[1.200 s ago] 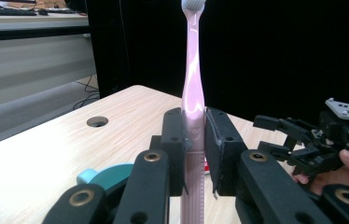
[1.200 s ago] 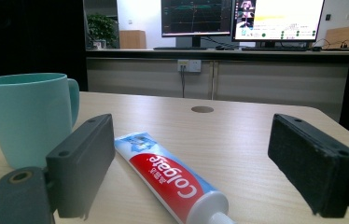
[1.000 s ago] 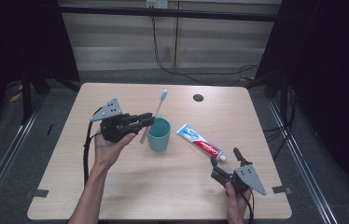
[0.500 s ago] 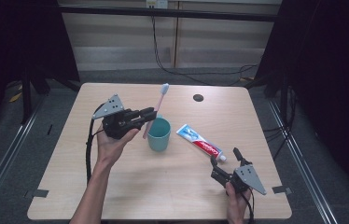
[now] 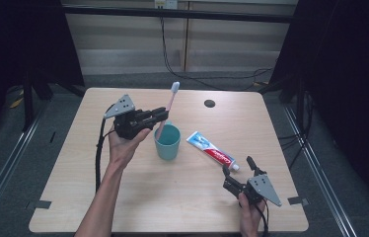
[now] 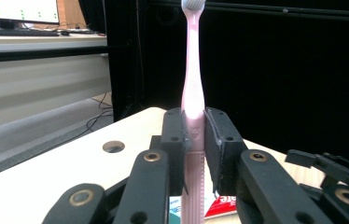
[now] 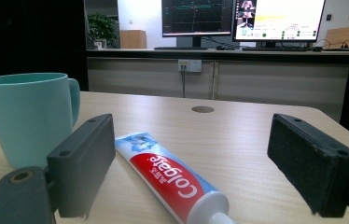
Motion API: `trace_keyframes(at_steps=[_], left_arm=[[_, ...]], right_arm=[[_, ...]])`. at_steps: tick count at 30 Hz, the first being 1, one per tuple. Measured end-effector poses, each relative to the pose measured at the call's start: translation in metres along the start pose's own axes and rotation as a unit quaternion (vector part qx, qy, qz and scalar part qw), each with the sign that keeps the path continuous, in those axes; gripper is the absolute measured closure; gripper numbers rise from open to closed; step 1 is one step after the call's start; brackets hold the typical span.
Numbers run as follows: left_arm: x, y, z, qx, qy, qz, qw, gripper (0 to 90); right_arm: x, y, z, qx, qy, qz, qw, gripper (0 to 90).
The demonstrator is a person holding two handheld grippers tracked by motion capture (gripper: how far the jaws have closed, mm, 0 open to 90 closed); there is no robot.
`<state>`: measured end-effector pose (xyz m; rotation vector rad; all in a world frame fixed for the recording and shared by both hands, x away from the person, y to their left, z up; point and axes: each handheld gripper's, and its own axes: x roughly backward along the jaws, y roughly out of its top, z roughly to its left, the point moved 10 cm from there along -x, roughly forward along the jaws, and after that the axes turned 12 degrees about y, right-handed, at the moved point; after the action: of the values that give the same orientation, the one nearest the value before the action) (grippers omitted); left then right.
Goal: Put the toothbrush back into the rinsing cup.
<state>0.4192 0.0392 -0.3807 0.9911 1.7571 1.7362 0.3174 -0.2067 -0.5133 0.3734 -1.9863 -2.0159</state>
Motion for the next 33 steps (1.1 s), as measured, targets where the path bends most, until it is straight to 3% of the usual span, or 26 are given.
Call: trace_keyframes(at_steps=[5, 12, 18, 22, 28, 33], left_arm=[[-0.008, -0.006, 0.008, 0.014, 0.000, -0.002, 0.9999, 78.8], [-0.016, -0.014, 0.003, 0.014, -0.002, 0.002, 0.9999, 78.7], [-0.024, -0.024, 0.009, 0.014, 0.013, 0.007, 0.9998, 78.8], [-0.029, -0.031, 0.009, 0.018, 0.010, 0.011, 0.9997, 78.7], [-0.029, -0.048, 0.013, 0.026, 0.014, 0.022, 0.9993, 78.7], [-0.024, -0.055, 0.015, 0.021, 0.015, 0.026, 0.9993, 78.7]], right_arm=[[0.000, 0.000, 0.000, -0.001, 0.001, 0.000, 1.0000, 14.7], [0.000, 0.000, 0.000, -0.001, 0.001, -0.001, 1.0000, 14.9], [0.000, 0.000, 0.001, -0.001, 0.002, -0.001, 1.0000, 14.9], [0.000, 0.000, 0.001, -0.001, 0.003, -0.001, 1.0000, 14.9], [0.000, 0.000, 0.001, 0.000, 0.003, -0.002, 1.0000, 14.8], [0.000, 0.000, 0.001, -0.001, 0.003, -0.002, 1.0000, 14.8]])
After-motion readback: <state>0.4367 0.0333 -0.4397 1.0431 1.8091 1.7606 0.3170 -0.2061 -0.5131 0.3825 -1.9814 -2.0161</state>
